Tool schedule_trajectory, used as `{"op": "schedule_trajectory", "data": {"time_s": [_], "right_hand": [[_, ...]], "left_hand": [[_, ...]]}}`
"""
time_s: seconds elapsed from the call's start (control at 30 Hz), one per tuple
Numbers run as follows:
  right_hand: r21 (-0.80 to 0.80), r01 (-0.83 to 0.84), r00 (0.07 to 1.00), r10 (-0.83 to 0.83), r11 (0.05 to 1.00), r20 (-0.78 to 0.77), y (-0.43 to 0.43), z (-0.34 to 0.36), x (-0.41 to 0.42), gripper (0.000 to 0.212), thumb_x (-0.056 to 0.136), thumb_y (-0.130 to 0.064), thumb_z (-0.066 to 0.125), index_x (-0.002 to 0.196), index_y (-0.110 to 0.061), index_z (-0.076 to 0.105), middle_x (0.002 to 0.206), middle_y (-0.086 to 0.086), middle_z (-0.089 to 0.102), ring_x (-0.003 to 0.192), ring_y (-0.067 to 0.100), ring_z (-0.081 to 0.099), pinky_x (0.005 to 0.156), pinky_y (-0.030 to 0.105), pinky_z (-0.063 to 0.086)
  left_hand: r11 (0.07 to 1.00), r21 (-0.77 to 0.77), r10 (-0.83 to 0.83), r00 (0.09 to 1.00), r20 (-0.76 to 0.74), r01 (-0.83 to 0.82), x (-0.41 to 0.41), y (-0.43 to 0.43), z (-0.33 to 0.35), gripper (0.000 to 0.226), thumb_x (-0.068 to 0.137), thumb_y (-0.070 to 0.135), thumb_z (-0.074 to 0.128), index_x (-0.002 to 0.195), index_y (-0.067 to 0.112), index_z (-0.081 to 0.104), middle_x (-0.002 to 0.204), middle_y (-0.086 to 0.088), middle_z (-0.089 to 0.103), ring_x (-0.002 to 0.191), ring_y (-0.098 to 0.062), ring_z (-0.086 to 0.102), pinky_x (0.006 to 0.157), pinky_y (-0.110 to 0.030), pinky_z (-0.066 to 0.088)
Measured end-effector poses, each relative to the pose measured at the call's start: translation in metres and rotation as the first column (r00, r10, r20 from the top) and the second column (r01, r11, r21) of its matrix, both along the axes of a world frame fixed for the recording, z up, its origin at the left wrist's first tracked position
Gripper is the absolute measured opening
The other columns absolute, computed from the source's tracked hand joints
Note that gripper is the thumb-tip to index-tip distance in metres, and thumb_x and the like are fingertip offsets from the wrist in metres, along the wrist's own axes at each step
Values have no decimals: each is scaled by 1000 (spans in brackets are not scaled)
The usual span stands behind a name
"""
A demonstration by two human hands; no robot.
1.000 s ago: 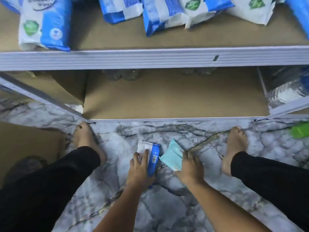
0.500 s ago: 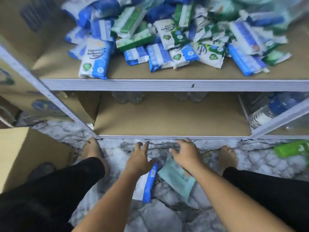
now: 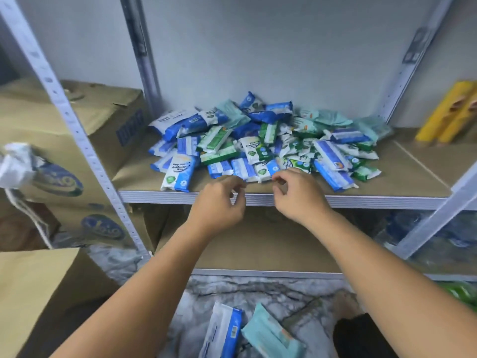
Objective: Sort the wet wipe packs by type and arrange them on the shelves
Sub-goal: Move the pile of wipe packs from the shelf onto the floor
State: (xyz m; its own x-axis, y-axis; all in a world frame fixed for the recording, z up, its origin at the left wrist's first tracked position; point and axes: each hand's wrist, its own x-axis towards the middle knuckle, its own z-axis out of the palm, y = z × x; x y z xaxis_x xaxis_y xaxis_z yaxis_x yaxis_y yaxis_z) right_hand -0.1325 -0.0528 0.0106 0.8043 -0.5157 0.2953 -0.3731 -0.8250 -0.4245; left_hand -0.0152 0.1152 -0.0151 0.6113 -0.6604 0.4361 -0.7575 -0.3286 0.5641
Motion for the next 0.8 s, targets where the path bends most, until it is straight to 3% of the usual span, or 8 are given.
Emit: {"op": "schedule_trajectory", "data": {"time_s": [0.17, 0.3, 0.4, 0.47, 0.57, 0.67, 0.73, 0.8], "right_hand": [[-53, 37, 986, -45, 998, -162, -15, -12, 16, 52, 96, -32, 56, 146, -23, 48, 151, -2, 41, 136, 27, 35, 114, 45, 33], [-74, 45, 971, -61, 996, -232, -25, -23, 31, 55, 97, -39, 51, 150, -40, 38, 162, -14, 23, 143, 25, 20, 114, 56, 22], [-93, 12, 975, -32, 996, -222, -35, -26, 46, 50, 97, -35, 48, 147, -38, 45, 160, -13, 28, 137, 26, 23, 111, 55, 28], [-99, 41, 982, -58, 994, -179, -41, -25, 52, 41, 96, -32, 49, 136, -37, 58, 154, -13, 38, 131, 25, 29, 107, 53, 31], [-103, 152, 977, -165, 983, -134, -45, -18, 55, 23, 94, -42, 54, 106, -33, 72, 136, -12, 53, 124, 23, 38, 96, 45, 32], [-152, 199, 957, -226, 968, -184, -45, -14, 58, 38, 86, -63, 60, 85, -25, 57, 110, -4, 59, 111, 27, 49, 90, 44, 38], [-152, 213, 953, -240, 965, -187, -44, -14, 60, 49, 79, -68, 66, 92, -23, 54, 108, -1, 60, 108, 28, 55, 91, 45, 43], [-124, 227, 953, -247, 966, -177, -42, -14, 61, 58, 74, -64, 71, 109, -19, 57, 113, 3, 61, 111, 30, 58, 92, 43, 46]], "left_hand": [[998, 45, 32, 998, 48, -34, 21, -16, -10, 41, 85, 36, 50, 120, 22, 66, 118, 2, 61, 111, -22, 56, 90, -40, 52], [975, 204, 69, 990, 121, -92, 32, -37, -22, 62, 87, 49, 47, 145, 29, 46, 140, -3, 49, 125, -31, 45, 102, -51, 44], [934, 316, 101, 972, 213, -166, 38, -50, -30, 61, 91, 61, 45, 149, 46, 34, 146, 0, 41, 129, -31, 39, 102, -52, 37], [929, 307, 136, 962, 237, -207, 42, -55, -31, 50, 91, 64, 42, 138, 47, 48, 142, 2, 45, 126, -31, 42, 99, -50, 37], [946, 215, 206, 961, 185, -244, 46, -63, -26, 48, 88, 67, 41, 106, 32, 67, 118, -2, 59, 105, -34, 55, 88, -46, 45], [954, 135, 252, 959, 132, -269, 49, -65, -22, 49, 83, 64, 54, 84, 15, 59, 92, -8, 58, 84, -37, 57, 77, -44, 49], [946, 155, 275, 959, 75, -283, 50, -63, -19, 44, 82, 52, 70, 92, 11, 57, 95, -11, 57, 89, -38, 57, 81, -44, 48], [937, 186, 286, 955, 72, -295, 48, -62, -16, 45, 82, 43, 72, 108, 9, 57, 103, -11, 59, 96, -37, 56, 82, -42, 43]]}}
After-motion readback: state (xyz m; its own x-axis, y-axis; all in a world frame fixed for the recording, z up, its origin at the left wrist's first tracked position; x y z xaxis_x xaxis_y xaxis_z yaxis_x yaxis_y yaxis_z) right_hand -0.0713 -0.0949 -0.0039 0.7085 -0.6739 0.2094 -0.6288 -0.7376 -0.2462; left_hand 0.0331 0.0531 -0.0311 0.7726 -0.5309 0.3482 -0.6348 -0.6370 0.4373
